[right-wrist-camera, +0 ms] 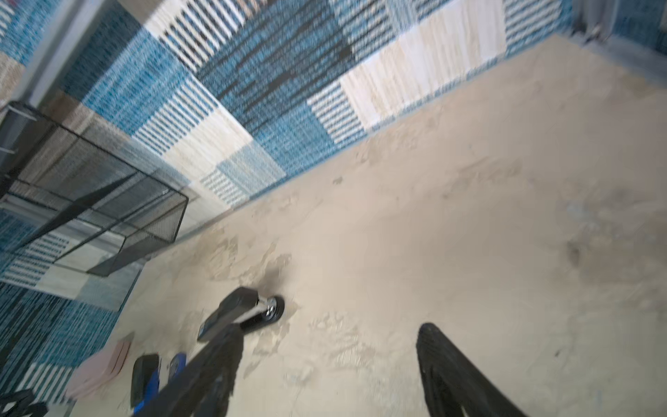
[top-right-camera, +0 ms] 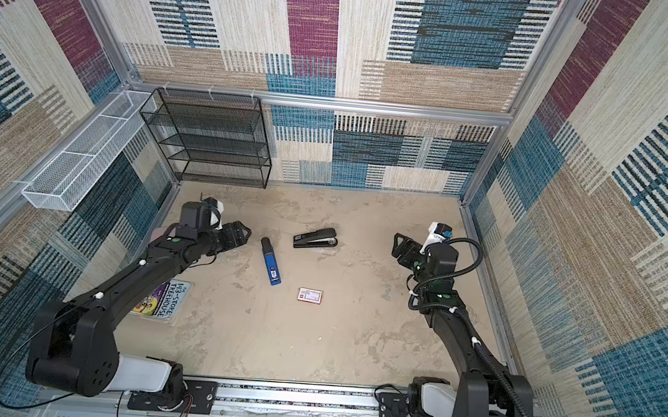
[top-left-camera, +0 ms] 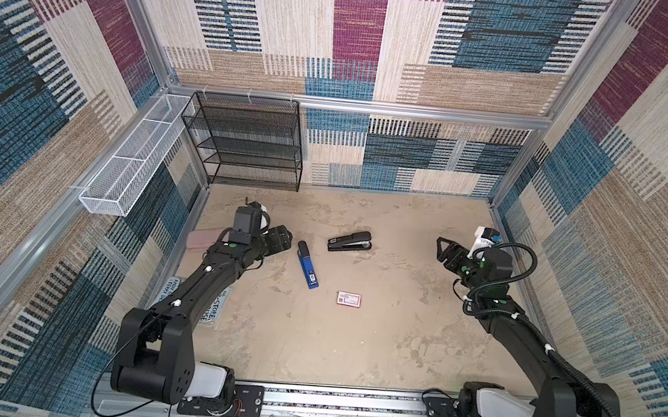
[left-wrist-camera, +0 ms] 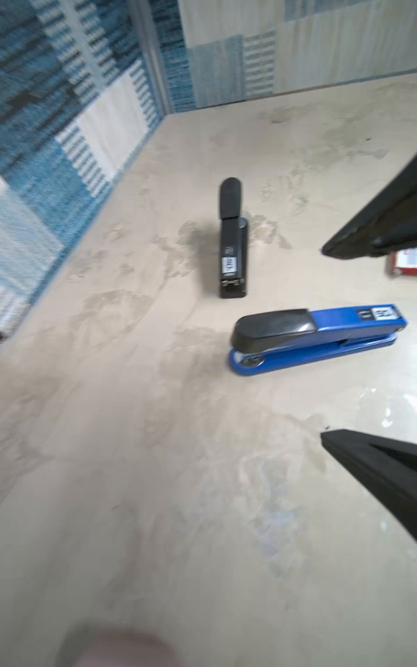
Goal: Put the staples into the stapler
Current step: 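Lower the left gripper onto the blue stapler while the right gripper approaches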
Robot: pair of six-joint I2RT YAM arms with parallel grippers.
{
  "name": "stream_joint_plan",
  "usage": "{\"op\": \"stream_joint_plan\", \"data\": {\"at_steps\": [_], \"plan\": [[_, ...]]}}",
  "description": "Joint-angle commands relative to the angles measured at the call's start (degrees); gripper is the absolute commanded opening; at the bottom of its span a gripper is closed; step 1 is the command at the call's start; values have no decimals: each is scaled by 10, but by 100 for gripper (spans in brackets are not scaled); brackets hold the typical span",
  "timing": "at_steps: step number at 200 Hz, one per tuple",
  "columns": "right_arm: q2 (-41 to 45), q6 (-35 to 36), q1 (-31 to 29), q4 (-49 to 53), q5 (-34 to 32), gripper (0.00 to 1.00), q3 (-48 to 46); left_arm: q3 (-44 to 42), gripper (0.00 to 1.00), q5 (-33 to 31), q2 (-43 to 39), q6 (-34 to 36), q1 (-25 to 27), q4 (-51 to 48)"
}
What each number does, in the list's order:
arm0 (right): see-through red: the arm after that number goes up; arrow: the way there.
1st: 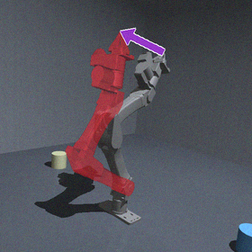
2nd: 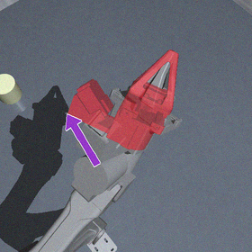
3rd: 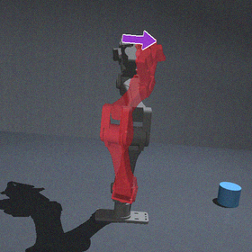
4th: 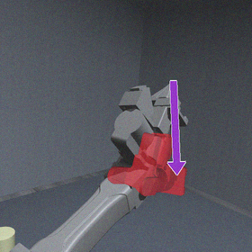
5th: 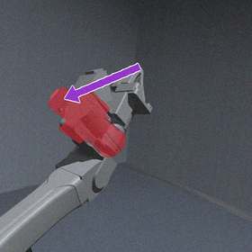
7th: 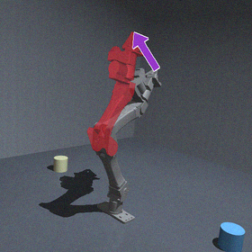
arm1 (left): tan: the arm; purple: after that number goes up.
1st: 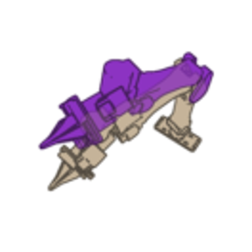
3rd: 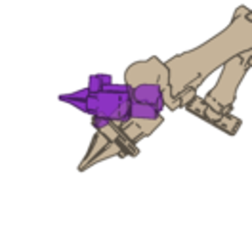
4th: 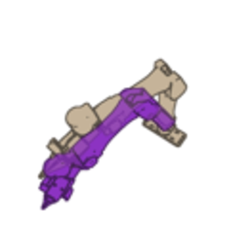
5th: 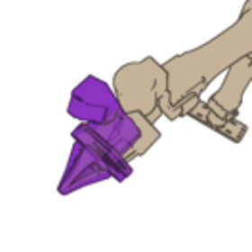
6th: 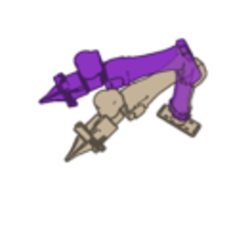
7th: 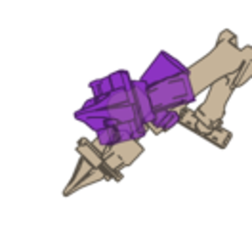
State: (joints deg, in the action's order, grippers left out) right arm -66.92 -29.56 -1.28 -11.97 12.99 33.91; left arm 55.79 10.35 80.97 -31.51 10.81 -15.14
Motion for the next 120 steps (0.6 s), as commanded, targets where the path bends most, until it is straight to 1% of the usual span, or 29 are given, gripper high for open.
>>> {"op": "stream_joint_plan", "data": {"at_steps": [1, 29, 44, 62, 96, 120], "plan": [[-7, -20, -21, 50, 44, 78, 1, 29, 78, -52, 32, -43, 43, -104], [-20, -32, -67, 53, 36, 78, -11, 80, 80, -109, 86, -54, 85, -133], [-27, -40, -85, 44, 36, 78, -21, 116, 80, -133, 121, -54, 95, -153], [-36, -46, -99, 37, 35, 77, -30, 161, 80, -144, 171, -53, 98, -172], [-47, -52, -115, 34, 32, 76, -35, 233, 72, -159, 257, -51, 101, -198], [-58, -52, -123, 32, 29, 75, -36, 270, 62, -144, 299, -48, 102, -205]]}}
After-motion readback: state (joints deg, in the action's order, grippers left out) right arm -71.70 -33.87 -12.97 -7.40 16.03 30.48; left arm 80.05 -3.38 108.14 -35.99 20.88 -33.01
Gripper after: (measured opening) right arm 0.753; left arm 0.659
